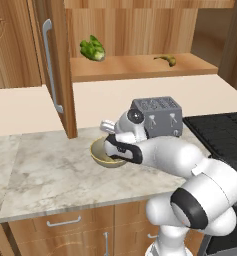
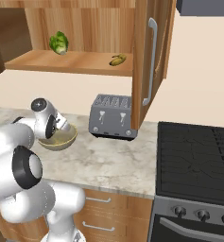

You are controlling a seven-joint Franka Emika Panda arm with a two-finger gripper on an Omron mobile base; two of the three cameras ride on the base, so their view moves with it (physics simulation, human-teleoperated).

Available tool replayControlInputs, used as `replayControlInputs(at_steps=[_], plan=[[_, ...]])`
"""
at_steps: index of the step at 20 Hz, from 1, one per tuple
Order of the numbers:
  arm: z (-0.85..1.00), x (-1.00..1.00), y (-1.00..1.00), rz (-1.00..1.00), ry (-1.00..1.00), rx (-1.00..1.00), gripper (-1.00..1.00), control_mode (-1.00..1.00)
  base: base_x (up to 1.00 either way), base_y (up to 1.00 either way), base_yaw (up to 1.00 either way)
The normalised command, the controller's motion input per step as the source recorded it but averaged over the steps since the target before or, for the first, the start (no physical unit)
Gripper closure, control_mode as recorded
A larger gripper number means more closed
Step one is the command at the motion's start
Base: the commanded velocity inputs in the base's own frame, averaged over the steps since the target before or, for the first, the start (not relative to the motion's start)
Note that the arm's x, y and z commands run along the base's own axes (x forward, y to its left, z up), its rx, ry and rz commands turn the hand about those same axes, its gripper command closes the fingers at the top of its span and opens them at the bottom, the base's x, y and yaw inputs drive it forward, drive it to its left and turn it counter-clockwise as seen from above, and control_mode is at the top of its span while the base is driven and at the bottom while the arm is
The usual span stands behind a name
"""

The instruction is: Open the cabinet. Pick the orange and banana from the cabinet and place them into the bowl. Then close the cabinet.

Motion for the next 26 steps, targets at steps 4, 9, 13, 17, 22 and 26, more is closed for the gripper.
replayControlInputs(at_steps=[4, 9, 13, 17, 22, 26], plan=[[-0.61, 0.03, 0.29, 0.0, 0.09, 0.0, 1.0, -1.0, 0.0, 0.0, 0.0], [-0.13, 0.0, 0.11, 0.0, 0.01, 0.0, -1.0, -1.0, 0.0, 0.0, 0.0], [0.1, 0.0, 0.0, 0.0, -0.04, 0.0, -1.0, -1.0, 0.0, 0.0, 0.0], [0.61, 0.0, 0.0, 0.0, -0.13, -0.01, -1.0, -1.0, 0.0, 0.0, 0.0], [0.83, -0.15, -0.02, 0.0, -0.17, -0.08, -1.0, -1.0, 0.0, 0.0, 0.0], [1.0, -0.59, -0.12, 0.0, -0.26, -0.13, -1.0, -1.0, 0.0, 0.0, 0.0]])
